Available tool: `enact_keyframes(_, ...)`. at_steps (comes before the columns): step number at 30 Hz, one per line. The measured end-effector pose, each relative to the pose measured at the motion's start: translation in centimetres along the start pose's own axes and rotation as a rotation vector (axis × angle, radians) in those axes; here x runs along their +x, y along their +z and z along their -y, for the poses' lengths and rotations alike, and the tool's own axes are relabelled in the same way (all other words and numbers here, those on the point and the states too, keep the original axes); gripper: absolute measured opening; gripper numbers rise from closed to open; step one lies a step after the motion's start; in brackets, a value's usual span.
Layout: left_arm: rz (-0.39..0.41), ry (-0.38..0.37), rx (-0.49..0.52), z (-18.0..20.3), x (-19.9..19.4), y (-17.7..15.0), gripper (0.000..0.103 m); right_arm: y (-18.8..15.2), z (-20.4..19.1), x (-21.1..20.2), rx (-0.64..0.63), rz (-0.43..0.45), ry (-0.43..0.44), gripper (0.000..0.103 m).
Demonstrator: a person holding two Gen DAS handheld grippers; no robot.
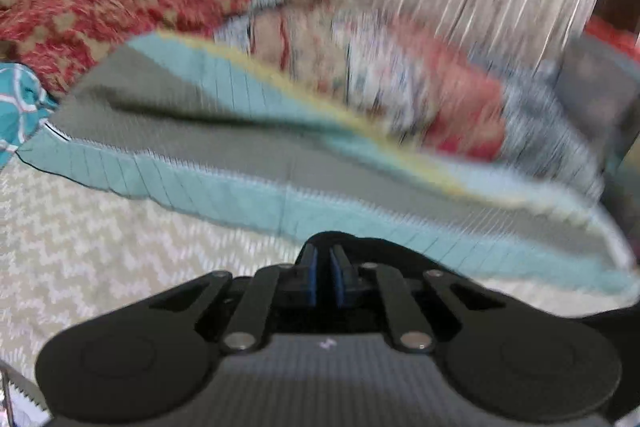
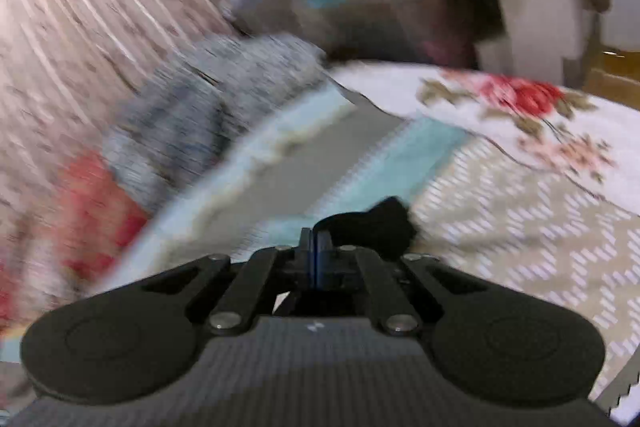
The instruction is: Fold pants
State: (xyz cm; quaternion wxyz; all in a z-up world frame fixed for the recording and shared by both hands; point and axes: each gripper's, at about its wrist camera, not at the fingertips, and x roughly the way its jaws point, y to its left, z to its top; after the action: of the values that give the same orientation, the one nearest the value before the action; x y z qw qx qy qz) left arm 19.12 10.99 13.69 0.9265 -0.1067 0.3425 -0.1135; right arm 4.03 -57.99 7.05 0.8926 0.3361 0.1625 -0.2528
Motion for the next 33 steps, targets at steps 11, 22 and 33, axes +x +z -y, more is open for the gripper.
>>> enact_keyframes(11,0.044,-0.056,-0.145,-6.9,-12.4,-10.2,0.008,-7.3,8.5,-18.7,0.125,0.14,0.038,0.004)
enact_keyframes(22,-0.065,0.084,-0.088,-7.6,-12.6,-13.9,0.046,-11.6,10.5,-17.0,-0.024,-0.001,-0.317,0.042)
enact_keyframes(33,-0.147,0.017,0.158,-0.7,1.9,-6.9,0.074,-5.3,4.9,-4.0,-0.306,-0.192,-0.098,0.087)
